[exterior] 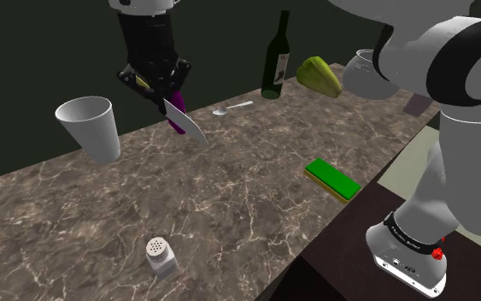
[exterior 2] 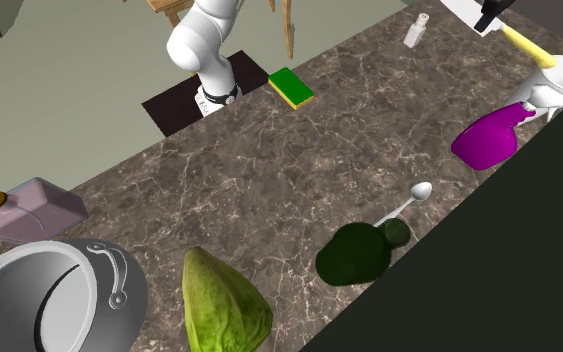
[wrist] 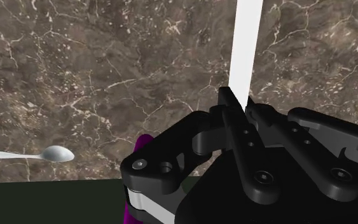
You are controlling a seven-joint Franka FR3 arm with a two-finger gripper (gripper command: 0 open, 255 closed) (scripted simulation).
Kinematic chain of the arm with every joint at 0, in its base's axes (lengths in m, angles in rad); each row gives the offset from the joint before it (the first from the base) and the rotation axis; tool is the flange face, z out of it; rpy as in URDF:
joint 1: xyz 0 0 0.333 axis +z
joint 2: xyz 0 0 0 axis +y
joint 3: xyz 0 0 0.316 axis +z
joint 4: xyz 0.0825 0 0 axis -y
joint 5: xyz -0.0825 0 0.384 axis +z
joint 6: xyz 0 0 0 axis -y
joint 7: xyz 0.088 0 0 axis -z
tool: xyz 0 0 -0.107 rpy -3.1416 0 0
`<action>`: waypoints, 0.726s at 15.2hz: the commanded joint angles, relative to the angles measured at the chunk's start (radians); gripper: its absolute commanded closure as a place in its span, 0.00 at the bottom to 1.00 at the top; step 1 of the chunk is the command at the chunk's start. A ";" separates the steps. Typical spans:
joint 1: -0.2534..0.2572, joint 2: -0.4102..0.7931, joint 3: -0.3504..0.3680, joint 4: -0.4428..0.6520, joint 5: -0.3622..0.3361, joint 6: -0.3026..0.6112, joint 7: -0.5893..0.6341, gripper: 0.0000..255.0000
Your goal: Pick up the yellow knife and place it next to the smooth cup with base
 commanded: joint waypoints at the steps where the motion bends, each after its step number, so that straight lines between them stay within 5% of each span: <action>1: -0.011 -0.021 0.002 -0.063 0.007 0.043 0.001 1.00; 11: -0.045 -0.077 0.004 -0.289 0.023 0.212 0.002 1.00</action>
